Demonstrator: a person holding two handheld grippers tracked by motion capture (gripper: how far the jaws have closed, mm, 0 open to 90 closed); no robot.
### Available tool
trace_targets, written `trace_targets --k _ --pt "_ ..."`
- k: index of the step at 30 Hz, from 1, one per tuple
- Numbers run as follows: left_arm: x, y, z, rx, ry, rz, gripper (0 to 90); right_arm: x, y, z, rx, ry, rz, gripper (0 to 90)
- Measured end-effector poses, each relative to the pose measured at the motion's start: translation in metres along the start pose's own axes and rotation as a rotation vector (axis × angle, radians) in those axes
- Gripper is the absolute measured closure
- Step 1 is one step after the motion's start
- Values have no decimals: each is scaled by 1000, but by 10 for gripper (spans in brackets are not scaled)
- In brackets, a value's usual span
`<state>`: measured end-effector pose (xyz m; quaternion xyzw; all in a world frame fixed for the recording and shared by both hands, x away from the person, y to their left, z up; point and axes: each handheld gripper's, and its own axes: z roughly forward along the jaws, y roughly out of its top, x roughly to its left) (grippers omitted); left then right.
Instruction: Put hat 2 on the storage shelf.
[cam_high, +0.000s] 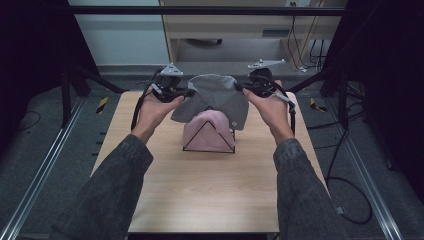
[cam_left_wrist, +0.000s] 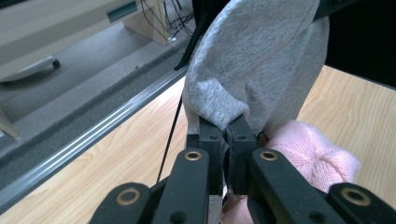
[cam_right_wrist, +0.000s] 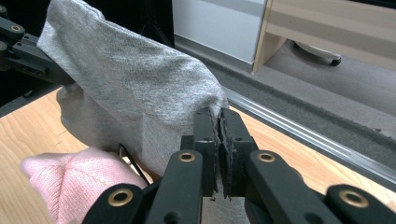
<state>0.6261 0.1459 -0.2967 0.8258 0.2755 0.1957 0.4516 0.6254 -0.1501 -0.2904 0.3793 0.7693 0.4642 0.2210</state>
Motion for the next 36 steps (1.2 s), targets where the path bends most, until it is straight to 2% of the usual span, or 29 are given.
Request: trace_targets --k 12,36 --pt "3 -14 2 27 3 -15 874 6 -5 5 18 8 -12 866" --pt "0 -38 7 38 -6 -46 873 18 -26 23 63 28 -10 865"
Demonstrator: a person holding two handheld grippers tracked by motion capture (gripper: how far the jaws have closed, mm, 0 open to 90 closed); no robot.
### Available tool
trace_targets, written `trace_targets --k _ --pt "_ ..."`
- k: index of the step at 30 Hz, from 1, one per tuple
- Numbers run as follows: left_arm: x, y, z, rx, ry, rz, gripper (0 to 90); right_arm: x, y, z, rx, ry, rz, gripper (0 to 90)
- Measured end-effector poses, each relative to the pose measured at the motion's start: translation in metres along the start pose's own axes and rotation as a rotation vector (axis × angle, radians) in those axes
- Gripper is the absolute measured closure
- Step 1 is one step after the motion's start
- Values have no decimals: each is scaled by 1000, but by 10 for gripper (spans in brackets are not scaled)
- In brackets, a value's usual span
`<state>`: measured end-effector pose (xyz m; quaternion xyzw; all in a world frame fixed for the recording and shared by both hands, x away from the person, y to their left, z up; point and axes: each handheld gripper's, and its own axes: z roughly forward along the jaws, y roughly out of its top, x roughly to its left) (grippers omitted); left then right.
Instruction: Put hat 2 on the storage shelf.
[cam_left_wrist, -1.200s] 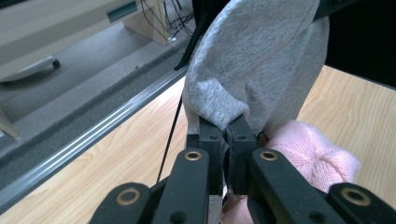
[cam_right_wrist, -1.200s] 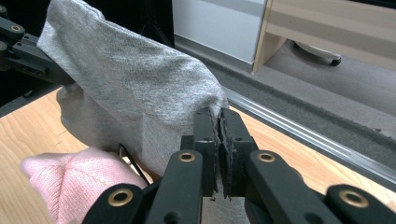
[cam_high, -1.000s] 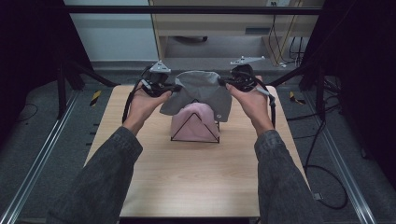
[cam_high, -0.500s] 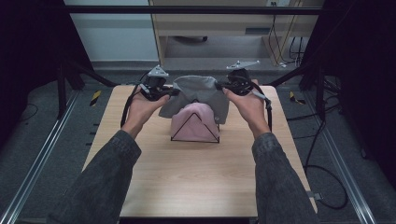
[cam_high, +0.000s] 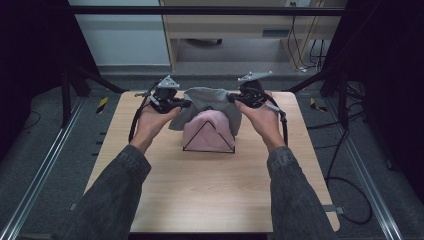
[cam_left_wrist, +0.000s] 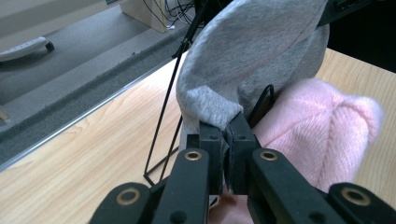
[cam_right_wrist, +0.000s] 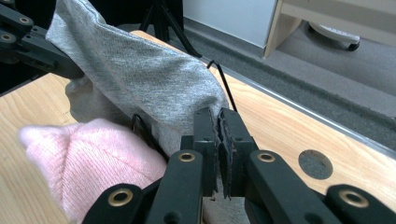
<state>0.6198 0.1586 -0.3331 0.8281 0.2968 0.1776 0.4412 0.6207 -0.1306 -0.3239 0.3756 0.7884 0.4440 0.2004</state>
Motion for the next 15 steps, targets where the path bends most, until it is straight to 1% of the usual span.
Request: trace_targets --k 5,10,15 --pt "-1 -8 1 -1 -2 -11 873 3 -5 2 12 0 -3 866" --pt "-4 -16 3 2 -8 -16 873 8 -8 5 36 -5 -29 865" --pt "-2 -21 4 7 -3 -21 873 9 -10 5 33 0 -22 865"
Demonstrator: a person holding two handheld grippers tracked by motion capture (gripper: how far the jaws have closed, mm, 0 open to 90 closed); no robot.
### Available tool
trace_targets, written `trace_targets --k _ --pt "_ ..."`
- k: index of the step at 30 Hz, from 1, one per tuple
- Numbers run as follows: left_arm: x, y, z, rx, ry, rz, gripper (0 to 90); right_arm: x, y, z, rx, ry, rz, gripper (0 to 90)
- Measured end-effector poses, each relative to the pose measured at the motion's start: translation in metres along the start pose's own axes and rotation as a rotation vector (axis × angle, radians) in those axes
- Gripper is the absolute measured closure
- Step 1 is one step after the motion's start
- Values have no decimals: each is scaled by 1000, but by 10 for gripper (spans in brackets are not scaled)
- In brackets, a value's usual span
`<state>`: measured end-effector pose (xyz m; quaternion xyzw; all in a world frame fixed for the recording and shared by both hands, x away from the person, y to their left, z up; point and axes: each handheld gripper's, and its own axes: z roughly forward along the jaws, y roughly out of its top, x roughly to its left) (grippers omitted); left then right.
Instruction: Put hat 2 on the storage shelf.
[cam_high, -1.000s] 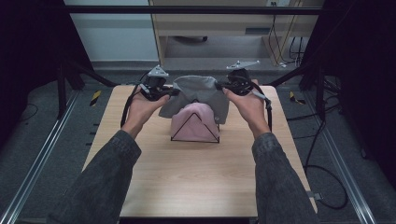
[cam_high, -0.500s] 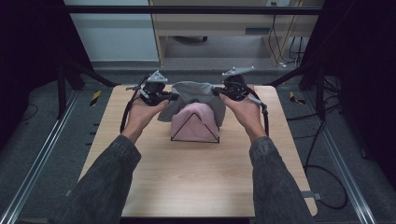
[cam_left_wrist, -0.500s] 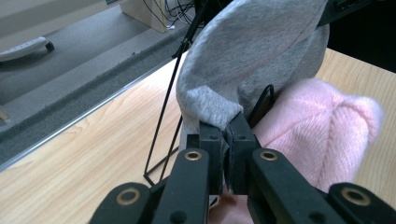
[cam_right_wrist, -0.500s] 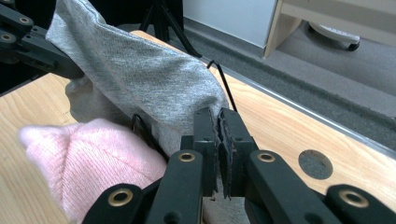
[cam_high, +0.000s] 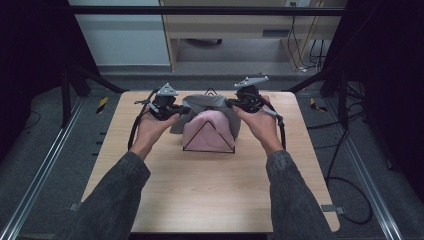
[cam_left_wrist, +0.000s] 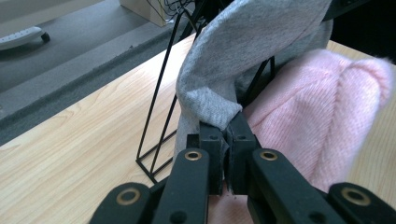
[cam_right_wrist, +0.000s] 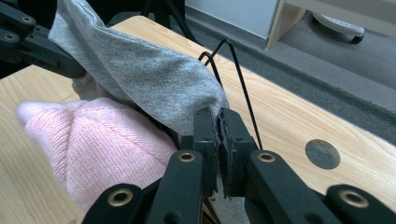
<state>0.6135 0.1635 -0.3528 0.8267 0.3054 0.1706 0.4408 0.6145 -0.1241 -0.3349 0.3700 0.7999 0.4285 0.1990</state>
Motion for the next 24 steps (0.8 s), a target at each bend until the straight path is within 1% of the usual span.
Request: trace_targets --k 4,9,13,15,17,22,24 --pt "1 -4 1 0 1 -13 873 1 -2 1 3 4 1 865" --pt "1 -6 2 -1 -1 -10 873 2 -3 1 3 5 2 865" --pt "-1 -9 4 2 -1 -11 873 2 -9 3 12 6 7 865" --pt "0 -11 6 8 5 -11 873 2 -12 4 18 6 10 864" --pt "1 -14 8 13 5 -23 873 1 -14 5 19 8 12 864" --pt "4 -21 16 43 5 -47 872 1 -16 10 39 -3 9 861" --pt "4 -23 19 61 5 -49 871 1 -16 12 43 -8 14 860"
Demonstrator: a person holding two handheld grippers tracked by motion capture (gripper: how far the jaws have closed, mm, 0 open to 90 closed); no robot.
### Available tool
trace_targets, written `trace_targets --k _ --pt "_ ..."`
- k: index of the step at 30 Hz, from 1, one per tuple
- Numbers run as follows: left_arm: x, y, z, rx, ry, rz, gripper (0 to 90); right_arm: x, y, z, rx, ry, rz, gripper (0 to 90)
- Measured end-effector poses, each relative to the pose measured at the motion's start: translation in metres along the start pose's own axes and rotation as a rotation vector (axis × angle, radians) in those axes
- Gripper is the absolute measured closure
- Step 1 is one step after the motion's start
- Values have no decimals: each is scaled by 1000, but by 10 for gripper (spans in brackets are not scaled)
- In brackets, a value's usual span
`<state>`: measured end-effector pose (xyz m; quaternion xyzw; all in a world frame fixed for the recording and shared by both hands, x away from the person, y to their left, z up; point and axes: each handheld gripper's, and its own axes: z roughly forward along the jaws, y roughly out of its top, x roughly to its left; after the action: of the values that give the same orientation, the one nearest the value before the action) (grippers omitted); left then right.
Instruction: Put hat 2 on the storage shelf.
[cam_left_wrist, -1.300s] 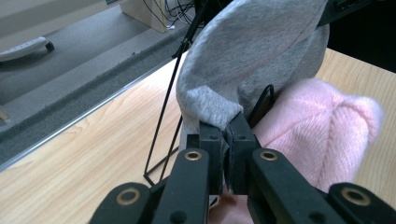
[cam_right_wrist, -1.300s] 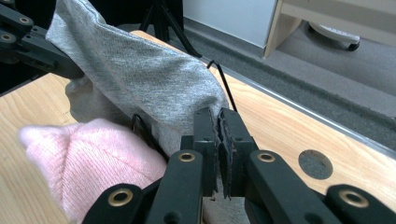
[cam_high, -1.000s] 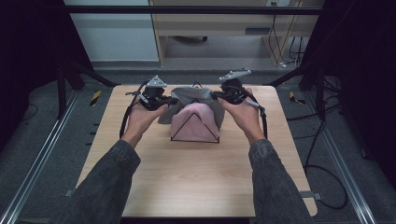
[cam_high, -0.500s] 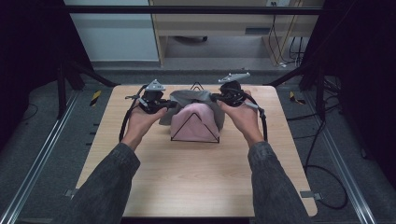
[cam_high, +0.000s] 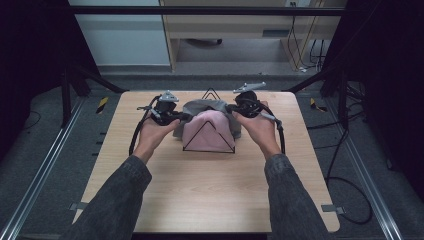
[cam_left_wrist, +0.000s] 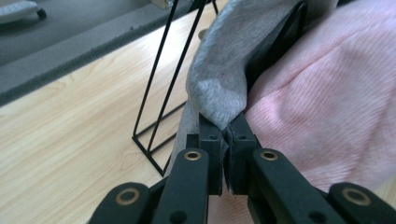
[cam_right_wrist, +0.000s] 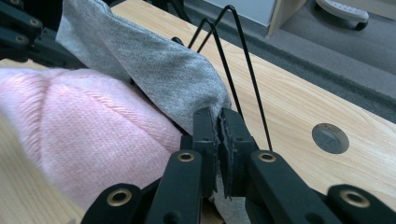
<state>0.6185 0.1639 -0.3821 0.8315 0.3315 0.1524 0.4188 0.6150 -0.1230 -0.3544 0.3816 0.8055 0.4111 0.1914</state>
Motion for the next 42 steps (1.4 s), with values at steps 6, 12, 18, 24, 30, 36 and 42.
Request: trace_targets --k 6,12,18,24,30,36,42 --pt "-3 -5 -2 -28 12 0 793 0 -3 1 -3 -20 20 721" --pt "-8 -4 -31 -123 138 23 477 2 -6 -24 -79 -71 25 427" --pt "-17 -7 -54 -89 146 28 232 8 -10 -57 -144 -81 40 283" --pt "-29 -28 -65 -52 119 41 125 16 -32 -72 -125 -66 23 206" --pt "-39 -57 -66 10 81 70 74 21 -62 -73 -83 -50 37 158" --pt "-46 -87 -66 73 66 85 60 24 -93 -69 -35 -40 62 130" --pt "-45 -120 -66 158 70 89 60 24 -128 -63 15 -31 96 115"
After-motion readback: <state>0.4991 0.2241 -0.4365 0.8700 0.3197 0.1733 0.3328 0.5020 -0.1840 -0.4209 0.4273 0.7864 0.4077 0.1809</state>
